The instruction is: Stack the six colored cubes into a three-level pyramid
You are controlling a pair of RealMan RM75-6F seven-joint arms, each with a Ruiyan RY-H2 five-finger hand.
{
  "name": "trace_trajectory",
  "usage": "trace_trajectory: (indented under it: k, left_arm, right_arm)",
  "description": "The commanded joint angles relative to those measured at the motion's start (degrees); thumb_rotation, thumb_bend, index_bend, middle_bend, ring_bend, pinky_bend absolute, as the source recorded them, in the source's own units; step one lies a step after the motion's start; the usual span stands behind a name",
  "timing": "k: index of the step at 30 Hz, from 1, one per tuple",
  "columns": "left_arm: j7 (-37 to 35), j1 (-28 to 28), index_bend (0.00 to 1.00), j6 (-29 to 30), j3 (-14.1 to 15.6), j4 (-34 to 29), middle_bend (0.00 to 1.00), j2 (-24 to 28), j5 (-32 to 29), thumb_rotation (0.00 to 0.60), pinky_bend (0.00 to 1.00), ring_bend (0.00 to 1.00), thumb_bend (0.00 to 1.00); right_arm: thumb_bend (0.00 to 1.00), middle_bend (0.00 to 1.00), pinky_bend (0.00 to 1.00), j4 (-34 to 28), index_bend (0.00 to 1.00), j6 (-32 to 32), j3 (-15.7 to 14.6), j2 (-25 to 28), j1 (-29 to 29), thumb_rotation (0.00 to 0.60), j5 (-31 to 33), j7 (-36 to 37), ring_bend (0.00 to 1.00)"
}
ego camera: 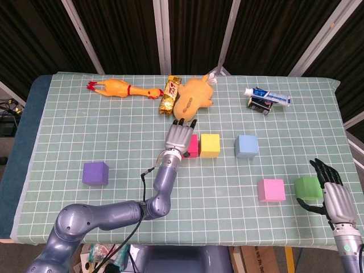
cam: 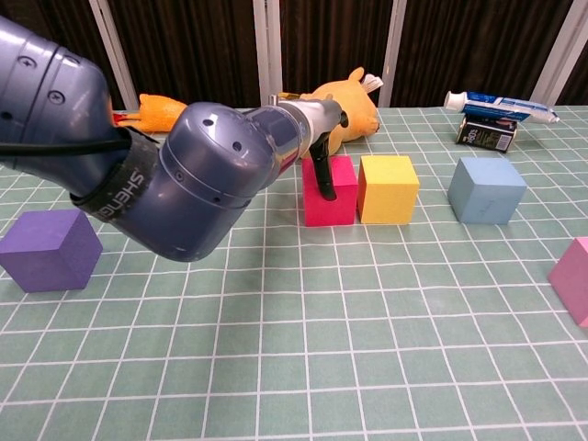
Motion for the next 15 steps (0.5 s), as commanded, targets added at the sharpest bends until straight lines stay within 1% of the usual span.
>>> trace_trajectory:
  k: [1,15]
  left_arm:
    - [-0.01,-0.10,0.05,-0.03,-0.14,0.35,0.45,-0.16,0.18,0.600,0.14,0.09,0.24]
    - [-0.11,-0.67,0.05,-1.02,-0.97,2.49,0.44,-1.39,0.68,0.600,0.14,0.09,0.24]
  right_arm:
    - [0.21,0.00,0.00,-0.03,0.00,0.02,0.01,0.01,0.01,0.600,-0.03,0.06,0.00]
    - [0.21,0.00,0.00,-0.14,0.00,-0.23,-0.03,0.15,0.04,0.600,0.19,0.17,0.00]
